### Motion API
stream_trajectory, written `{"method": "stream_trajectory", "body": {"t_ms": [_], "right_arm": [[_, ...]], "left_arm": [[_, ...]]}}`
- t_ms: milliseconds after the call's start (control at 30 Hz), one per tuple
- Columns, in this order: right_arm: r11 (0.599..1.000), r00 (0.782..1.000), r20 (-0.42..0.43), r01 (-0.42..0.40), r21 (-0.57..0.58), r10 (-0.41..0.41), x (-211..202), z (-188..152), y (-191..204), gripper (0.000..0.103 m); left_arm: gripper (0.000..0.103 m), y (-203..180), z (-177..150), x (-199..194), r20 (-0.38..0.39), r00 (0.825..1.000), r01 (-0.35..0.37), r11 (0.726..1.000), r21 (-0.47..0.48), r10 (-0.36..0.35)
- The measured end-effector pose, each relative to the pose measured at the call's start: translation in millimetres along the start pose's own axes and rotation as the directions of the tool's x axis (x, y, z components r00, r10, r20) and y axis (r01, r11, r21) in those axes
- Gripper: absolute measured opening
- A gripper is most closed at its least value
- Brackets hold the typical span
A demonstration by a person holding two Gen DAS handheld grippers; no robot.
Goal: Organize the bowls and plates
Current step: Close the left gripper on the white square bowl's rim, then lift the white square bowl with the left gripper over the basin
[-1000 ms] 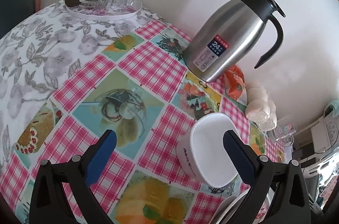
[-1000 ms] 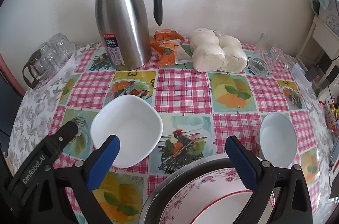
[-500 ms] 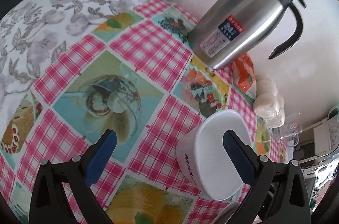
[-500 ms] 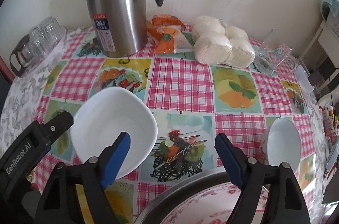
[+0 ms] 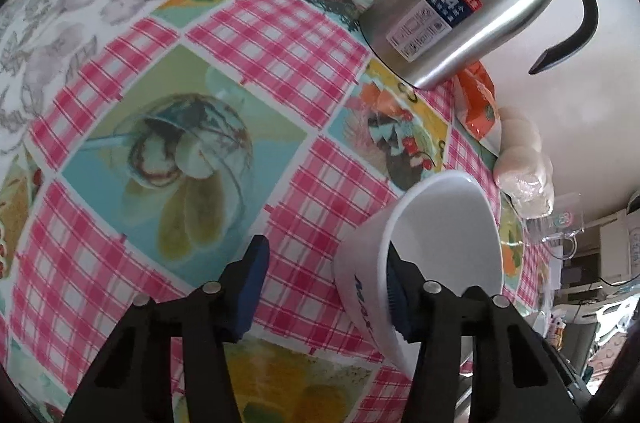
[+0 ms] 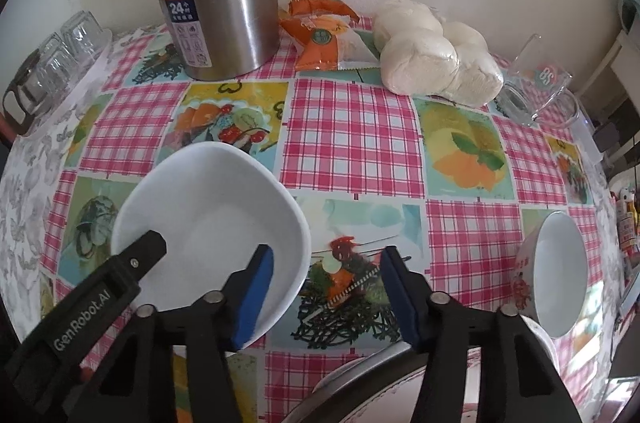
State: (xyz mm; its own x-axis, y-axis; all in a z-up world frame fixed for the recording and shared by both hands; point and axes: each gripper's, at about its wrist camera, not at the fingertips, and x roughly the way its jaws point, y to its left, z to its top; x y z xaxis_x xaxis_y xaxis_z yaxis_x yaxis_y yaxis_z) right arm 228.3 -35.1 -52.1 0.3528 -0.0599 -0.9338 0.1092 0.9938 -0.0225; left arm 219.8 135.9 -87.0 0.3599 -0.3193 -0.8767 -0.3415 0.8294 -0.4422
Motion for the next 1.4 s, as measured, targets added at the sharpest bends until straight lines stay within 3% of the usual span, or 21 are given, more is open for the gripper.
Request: {"method": "stream_trajectory", "body": {"t_ms": [167,267,367,767,1167,1400], "right_arm": [[1.000,0.999,-0.014,-0.031,-0.001,0.031,5,0,3,0.039],[0.999,0.999,-0.014,-0.042,-0.017,0.042,4,0,8,0.032],[0.998,0.998,-0.016,-0.061,-0.021,0.061,3,-2,10,0.025],[0.994,0.993,0.039,-0.109,-0.014,0.109,-25,-12,11,0.025],[0.989,0.976,0.164,-0.147,0.012,0.143,-89,-30,-11,0.025],[0.982,0.955,0.239,-0.187,0.034,0.174,-122,-49,-41,0.025]], "left_arm": [[0.040,-3,-3,4,-0.023,0.999,0.036,0.999,0.002,-0.036],[0.023,-5,-4,6,-0.040,0.996,0.079,0.997,-0.002,-0.079],[0.023,-4,-5,5,-0.042,0.995,0.093,0.996,-0.003,-0.093],[0.023,4,-7,-21,-0.032,0.987,0.159,0.987,-0.026,-0.160],[0.023,-29,-26,-83,0.048,0.985,0.160,0.982,0.098,-0.165],[0.023,-51,-45,-105,0.063,0.979,0.181,0.970,0.161,-0.193]]}}
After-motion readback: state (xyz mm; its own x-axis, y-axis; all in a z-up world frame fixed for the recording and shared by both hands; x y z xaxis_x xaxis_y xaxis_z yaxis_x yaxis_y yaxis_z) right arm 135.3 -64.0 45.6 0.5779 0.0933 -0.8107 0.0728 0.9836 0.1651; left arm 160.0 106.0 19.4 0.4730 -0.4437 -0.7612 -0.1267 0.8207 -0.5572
